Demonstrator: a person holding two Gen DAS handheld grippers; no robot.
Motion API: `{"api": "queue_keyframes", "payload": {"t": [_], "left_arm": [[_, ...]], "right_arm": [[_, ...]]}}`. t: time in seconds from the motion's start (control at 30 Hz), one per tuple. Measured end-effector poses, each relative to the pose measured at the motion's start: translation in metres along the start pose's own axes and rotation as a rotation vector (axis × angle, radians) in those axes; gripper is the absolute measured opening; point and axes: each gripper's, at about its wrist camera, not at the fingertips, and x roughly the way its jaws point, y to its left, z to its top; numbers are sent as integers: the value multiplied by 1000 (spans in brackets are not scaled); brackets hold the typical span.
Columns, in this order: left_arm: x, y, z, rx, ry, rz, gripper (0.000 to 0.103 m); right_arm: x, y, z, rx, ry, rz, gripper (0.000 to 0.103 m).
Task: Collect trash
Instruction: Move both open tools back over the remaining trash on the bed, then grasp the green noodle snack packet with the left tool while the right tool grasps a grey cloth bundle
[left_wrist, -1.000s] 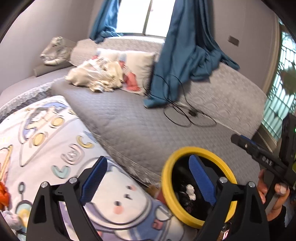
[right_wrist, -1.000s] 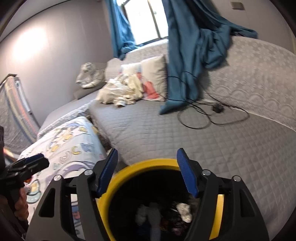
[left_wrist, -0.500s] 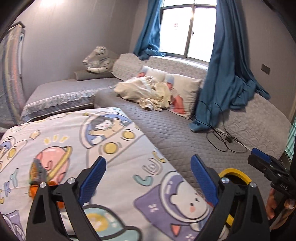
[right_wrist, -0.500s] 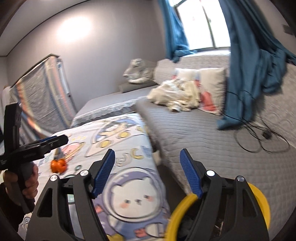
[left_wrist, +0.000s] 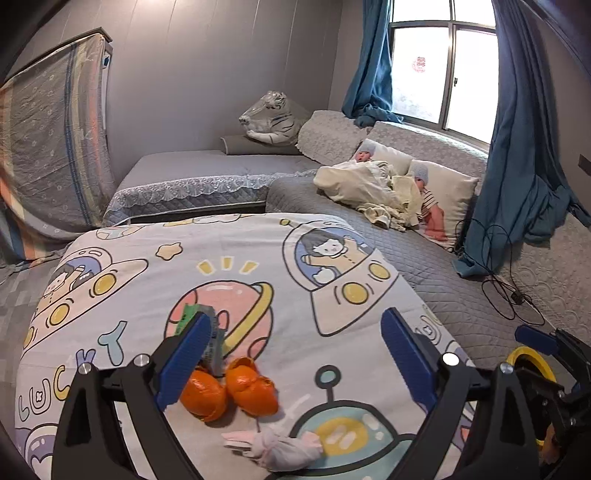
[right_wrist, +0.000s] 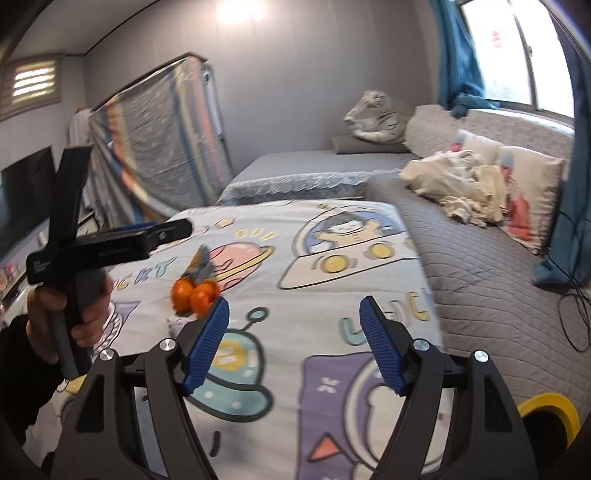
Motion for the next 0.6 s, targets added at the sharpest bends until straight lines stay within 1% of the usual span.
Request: {"api": "queue_keyframes", "payload": {"t": [0.17, 0.33, 0.43, 0.6], "left_arm": [[16, 38, -7, -42, 32, 45, 90], [34, 67, -19, -78, 81, 69, 90], [45, 79, -25, -83, 112, 85, 90], [65, 92, -31, -103, 155, 86, 90]], "right_arm": [[43, 44, -6, -80, 83, 85, 69], [80, 73, -13, -135, 169, 145, 69], [96, 85, -16, -164, 207, 171, 69], [118, 95, -24, -185, 262, 190, 69]]}}
